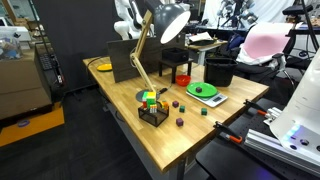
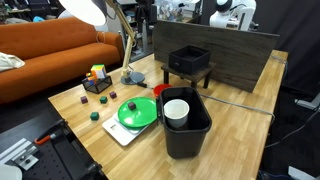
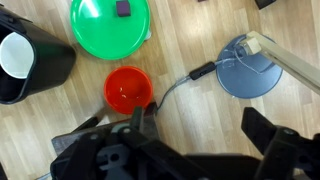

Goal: Turn off the lamp on the desk

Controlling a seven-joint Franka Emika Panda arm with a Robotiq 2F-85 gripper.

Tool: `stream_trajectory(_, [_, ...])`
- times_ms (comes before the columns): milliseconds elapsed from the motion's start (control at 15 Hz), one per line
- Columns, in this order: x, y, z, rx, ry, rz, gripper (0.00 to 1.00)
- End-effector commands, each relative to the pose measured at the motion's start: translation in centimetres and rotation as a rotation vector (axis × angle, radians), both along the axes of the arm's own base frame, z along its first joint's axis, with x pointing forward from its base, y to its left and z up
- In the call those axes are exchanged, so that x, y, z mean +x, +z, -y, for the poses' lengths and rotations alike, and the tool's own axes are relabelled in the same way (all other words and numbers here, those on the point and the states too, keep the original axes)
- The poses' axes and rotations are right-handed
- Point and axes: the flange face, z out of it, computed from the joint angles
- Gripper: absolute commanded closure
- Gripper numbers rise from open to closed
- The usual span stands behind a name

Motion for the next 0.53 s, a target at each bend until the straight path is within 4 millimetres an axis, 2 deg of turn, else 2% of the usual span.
stream_trajectory(0, [0.0,0.1,0.0,0.000,0.000,-0.001,0.00])
stream_trajectory(467, [1.2,-1.1,-0.2,-0.019,-0.042,-0.005,0.00])
